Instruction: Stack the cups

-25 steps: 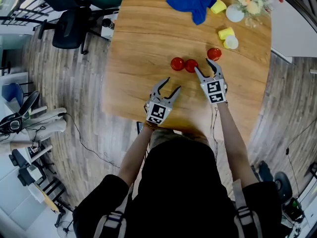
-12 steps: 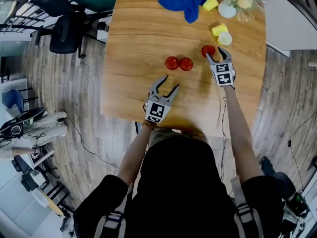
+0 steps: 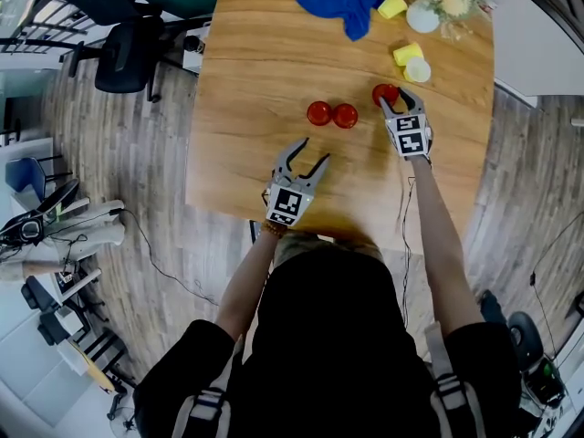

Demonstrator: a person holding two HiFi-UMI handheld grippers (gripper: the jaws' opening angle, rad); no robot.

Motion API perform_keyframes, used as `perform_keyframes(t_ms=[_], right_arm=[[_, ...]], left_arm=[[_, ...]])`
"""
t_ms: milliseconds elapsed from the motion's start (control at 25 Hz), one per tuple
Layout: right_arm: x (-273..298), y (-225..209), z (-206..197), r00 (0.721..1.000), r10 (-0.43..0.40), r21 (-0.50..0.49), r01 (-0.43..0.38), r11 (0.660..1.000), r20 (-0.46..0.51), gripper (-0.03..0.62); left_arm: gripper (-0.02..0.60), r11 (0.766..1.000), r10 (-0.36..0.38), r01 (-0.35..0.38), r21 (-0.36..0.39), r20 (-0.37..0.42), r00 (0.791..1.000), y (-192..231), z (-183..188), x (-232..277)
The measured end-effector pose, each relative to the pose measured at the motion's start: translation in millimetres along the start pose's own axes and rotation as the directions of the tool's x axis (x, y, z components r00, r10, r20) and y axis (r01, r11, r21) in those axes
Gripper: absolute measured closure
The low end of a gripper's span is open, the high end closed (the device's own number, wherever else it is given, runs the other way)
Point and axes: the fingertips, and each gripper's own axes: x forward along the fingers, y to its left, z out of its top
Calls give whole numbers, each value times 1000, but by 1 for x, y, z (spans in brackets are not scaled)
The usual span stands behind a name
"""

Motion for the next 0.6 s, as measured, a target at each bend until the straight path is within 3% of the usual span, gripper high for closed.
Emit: perform_keyframes(t_ms=[200, 600], right_arm=[[-25, 27, 2, 999, 40, -38, -39, 999, 33, 375], [-41, 74, -26, 995, 103, -91, -103, 991, -6, 375]], left_arm=[[330, 1000, -10, 10, -2, 2, 1000, -6, 1, 4], [330, 1000, -31, 31, 8, 7, 1000, -17, 4, 5]])
